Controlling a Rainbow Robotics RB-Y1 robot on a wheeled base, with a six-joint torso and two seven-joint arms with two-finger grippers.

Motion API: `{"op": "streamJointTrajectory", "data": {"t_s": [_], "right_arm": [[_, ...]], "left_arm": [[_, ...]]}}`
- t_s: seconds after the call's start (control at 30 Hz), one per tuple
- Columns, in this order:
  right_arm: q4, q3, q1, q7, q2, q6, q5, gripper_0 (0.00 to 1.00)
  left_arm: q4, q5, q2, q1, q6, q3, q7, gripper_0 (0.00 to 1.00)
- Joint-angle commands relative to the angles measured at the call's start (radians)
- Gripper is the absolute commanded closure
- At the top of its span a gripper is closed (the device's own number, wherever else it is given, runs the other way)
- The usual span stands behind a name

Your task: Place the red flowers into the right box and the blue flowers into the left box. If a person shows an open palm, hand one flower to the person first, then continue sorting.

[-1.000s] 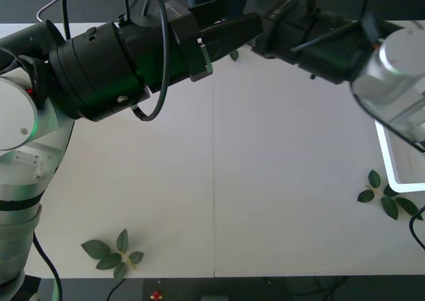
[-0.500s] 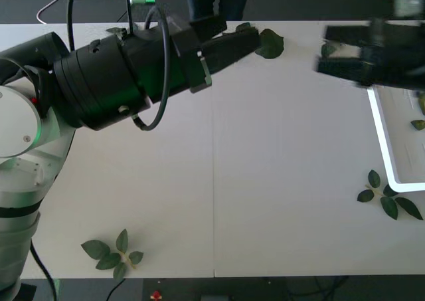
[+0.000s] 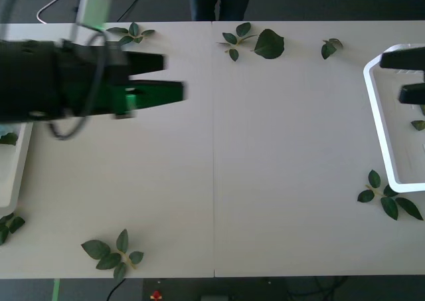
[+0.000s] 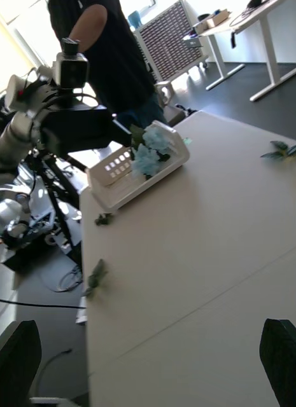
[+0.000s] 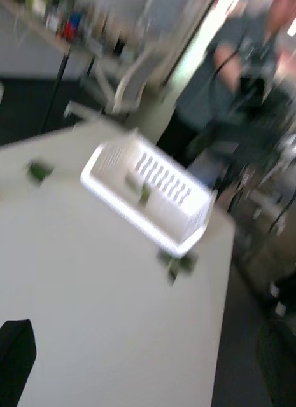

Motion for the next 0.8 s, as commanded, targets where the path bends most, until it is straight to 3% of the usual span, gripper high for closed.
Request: {"op": "streamJointTrajectory", "data": {"t_s": [0.03,0.17,0.3,0.53,0.8], "right_arm": [[-0.070,-0.037,0.076,-0.024,-0.086,0.006,-0.062,0.00],[-0.119,-0.060,0.135,-0.022,-0.108,-0.002,-0.098,0.00],[-0.157,-0.071,0.176,-0.021,-0.124,-0.023,-0.121,0.00],[-0.281,-0.082,0.297,-0.004,-0.177,-0.131,-0.174,0.00],[-0.329,-0.082,0.345,0.010,-0.197,-0.178,-0.175,0.00]], "left_arm": [[-0.035,0.066,0.215,-0.024,0.008,0.034,0.028,0.00],[-0.025,0.135,0.321,0.029,-0.011,0.034,-0.041,0.00],[-0.008,0.164,0.315,0.074,-0.014,0.034,-0.120,0.00],[0.130,0.018,0.105,0.092,0.233,0.106,-0.261,0.00],[0.170,-0.131,-0.041,0.091,0.459,0.257,-0.273,0.00]]}}
